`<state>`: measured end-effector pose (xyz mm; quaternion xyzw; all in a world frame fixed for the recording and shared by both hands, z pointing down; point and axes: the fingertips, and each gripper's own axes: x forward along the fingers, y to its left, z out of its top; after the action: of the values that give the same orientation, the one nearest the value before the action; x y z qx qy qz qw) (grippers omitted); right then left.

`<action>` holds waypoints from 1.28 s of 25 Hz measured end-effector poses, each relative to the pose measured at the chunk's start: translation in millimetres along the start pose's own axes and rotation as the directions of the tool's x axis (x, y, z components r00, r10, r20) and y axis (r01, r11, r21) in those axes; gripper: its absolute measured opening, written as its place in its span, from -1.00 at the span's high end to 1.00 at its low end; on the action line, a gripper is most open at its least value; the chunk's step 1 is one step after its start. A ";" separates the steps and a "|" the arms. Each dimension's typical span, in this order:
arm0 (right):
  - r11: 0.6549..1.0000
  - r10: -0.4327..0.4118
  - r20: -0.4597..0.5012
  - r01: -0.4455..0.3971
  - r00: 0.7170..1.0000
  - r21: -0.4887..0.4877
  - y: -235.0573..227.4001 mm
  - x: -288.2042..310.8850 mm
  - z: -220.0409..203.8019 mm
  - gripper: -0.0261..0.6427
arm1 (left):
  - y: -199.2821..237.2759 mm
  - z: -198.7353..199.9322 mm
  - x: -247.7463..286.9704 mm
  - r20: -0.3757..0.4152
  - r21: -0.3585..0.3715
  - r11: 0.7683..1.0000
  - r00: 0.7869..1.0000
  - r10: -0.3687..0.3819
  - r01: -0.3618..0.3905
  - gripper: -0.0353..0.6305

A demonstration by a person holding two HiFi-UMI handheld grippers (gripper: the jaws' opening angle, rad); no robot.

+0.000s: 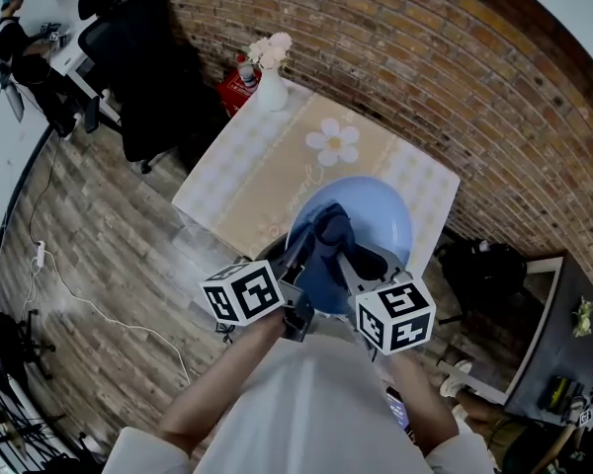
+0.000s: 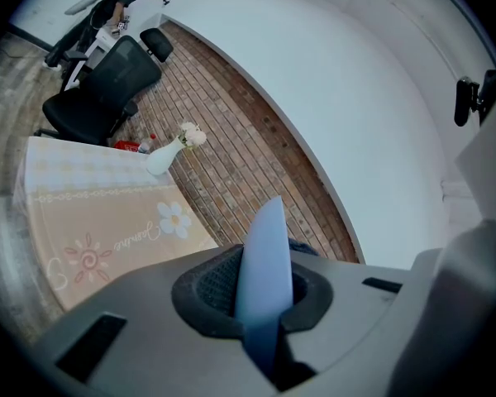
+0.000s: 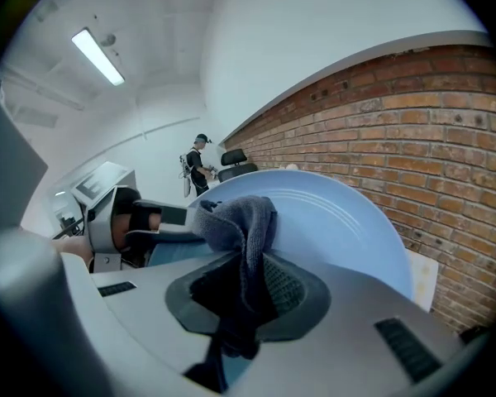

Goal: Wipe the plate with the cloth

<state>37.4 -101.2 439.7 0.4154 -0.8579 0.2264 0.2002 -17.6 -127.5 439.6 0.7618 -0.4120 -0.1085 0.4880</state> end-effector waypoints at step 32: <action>0.981 -0.192 -0.070 0.193 0.979 0.006 -72.3 -14.4 -37.0 0.69 | 18.7 27.4 -8.6 0.056 -0.024 0.999 0.997 0.043 -0.042 0.75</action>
<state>109.4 -111.6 478.3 0.4896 -0.8049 0.2256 0.2480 -48.4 -142.6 439.4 0.7438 -0.4406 -0.1244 0.4871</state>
